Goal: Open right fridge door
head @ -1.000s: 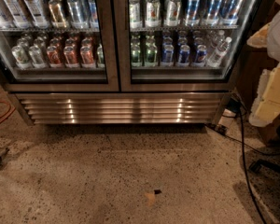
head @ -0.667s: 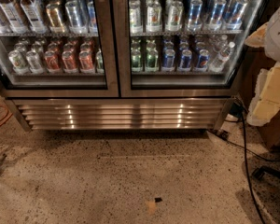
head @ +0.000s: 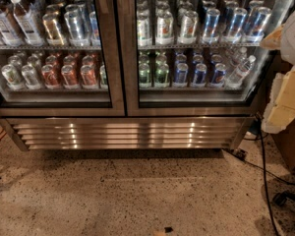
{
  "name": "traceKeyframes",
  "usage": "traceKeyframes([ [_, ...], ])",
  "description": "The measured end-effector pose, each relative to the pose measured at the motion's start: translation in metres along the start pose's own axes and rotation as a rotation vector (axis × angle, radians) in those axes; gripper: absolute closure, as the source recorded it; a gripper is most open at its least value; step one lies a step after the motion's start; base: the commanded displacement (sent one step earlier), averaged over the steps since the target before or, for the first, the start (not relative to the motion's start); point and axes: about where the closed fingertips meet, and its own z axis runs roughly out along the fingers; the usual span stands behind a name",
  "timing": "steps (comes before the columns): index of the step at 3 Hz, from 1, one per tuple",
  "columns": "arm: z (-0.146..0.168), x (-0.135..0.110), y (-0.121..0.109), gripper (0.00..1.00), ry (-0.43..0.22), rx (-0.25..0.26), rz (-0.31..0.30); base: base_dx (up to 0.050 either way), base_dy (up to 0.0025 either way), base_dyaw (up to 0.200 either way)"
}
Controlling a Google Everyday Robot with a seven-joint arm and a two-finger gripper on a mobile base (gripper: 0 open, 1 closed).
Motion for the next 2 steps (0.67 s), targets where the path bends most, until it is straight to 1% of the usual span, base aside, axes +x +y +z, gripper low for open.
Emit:
traceKeyframes([
  [2,0.0,0.0,0.0,0.0,0.0,0.0,0.0,0.048,0.0,0.0],
])
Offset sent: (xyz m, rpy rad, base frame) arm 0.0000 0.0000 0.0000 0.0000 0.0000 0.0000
